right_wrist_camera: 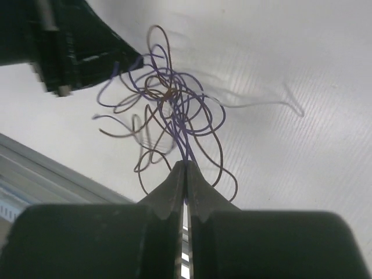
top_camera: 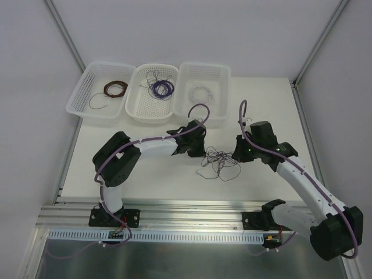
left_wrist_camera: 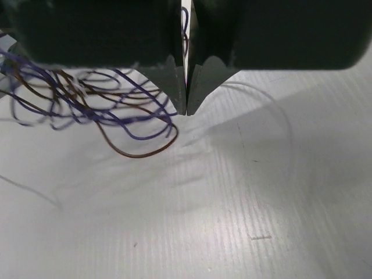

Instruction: Untangle the cables

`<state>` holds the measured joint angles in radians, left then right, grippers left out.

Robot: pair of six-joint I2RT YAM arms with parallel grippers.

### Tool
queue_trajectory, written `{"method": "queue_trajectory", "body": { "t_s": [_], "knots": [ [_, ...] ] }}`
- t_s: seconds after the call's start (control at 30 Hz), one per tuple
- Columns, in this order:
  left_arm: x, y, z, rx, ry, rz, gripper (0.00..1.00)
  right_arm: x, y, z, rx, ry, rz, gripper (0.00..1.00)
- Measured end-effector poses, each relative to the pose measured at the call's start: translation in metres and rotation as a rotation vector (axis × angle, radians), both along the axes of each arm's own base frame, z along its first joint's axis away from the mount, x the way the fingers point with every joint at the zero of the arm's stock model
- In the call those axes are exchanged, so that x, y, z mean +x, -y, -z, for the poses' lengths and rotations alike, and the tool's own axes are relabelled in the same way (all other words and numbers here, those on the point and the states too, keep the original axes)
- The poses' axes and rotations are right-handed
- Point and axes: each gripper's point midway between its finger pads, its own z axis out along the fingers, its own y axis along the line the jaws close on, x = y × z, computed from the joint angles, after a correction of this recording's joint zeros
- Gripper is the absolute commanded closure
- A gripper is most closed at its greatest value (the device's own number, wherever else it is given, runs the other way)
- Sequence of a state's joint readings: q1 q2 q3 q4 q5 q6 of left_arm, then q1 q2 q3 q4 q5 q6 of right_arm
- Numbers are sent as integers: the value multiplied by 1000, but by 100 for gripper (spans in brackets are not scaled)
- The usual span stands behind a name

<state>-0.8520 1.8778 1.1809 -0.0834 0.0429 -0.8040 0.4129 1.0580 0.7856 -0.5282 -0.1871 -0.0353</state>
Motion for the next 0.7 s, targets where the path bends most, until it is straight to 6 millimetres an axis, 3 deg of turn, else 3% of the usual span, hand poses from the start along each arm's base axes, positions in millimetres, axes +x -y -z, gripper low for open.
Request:
{"method": "queue_trajectory", "body": {
  "t_s": [0.17, 0.23, 0.33, 0.4, 0.47, 0.53, 0.7],
  "knots": [
    [1, -20, 14, 55, 19, -45, 100, -3, 4, -66, 39, 140, -10, 99],
    [-2, -36, 24, 85, 5, -71, 100, -7, 6, -91, 51, 189, -15, 99],
    [3, -64, 24, 86, -2, -143, 100, -12, 9, -129, 80, 272, -20, 99],
    [7, -93, 24, 93, -14, -208, 100, -17, 9, -147, 106, 314, -32, 99],
    [11, -121, 23, 111, -17, -272, 100, -22, 5, -157, 138, 330, -58, 99],
    [11, -135, 18, 119, -11, -293, 96, -27, -2, -158, 169, 320, -92, 99],
    [0, -117, -20, 45, 68, -186, 72, -31, -21, -122, 184, 203, -177, 99]
  ]
}}
